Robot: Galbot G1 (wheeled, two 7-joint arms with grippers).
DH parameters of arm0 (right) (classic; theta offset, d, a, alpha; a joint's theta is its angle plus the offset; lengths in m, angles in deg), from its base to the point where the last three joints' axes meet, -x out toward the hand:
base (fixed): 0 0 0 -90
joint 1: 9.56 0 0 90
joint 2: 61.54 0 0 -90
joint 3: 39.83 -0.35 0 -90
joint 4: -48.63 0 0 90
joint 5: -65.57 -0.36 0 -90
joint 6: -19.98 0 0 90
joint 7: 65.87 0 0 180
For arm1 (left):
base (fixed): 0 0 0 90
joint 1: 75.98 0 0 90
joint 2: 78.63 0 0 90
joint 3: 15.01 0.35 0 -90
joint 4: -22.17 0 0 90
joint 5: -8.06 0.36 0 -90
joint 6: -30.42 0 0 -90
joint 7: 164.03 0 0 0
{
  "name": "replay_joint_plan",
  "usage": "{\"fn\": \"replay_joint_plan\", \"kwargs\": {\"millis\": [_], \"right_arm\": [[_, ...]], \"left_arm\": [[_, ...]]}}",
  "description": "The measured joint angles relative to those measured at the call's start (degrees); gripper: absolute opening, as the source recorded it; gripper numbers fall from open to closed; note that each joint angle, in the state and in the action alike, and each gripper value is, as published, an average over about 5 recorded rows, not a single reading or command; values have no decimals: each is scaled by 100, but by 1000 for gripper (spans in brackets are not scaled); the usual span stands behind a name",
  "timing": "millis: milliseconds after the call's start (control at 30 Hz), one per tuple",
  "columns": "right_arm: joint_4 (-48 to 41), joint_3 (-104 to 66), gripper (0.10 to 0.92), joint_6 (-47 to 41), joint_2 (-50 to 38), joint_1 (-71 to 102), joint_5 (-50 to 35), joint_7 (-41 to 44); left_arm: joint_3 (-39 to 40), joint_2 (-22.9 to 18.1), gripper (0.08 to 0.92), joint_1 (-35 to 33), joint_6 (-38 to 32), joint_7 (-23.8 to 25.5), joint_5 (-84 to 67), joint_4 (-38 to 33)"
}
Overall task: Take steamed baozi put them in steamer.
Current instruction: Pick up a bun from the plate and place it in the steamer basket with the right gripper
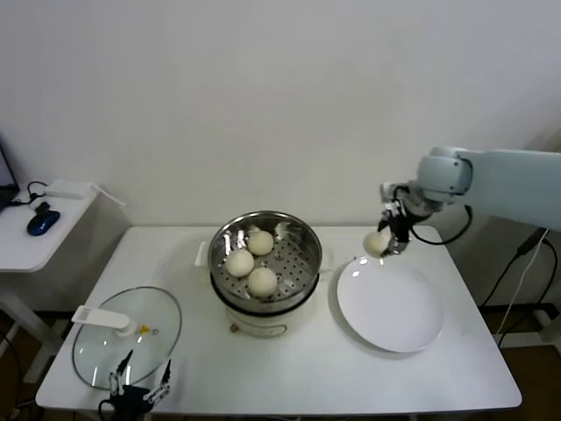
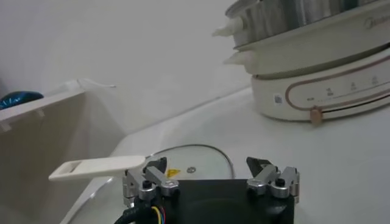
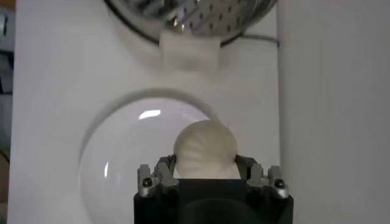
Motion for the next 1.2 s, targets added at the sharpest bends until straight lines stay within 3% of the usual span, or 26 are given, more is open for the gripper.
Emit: {"fn": "replay_joint_plan", "kwargs": {"millis": [500, 767, 1200], "right_arm": [[-123, -623, 663, -580, 1484, -151, -1318, -358], [-604, -837, 662, -678, 2020, 493, -1265, -456], [-984, -989, 664, -732, 2186, 1397, -861, -550]], "left_arm": [[-72, 97, 823, 62, 76, 15, -97, -10], [-90, 98, 823, 59, 77, 16, -104, 20], [-88, 44, 823, 78, 50, -3, -99, 129]]}}
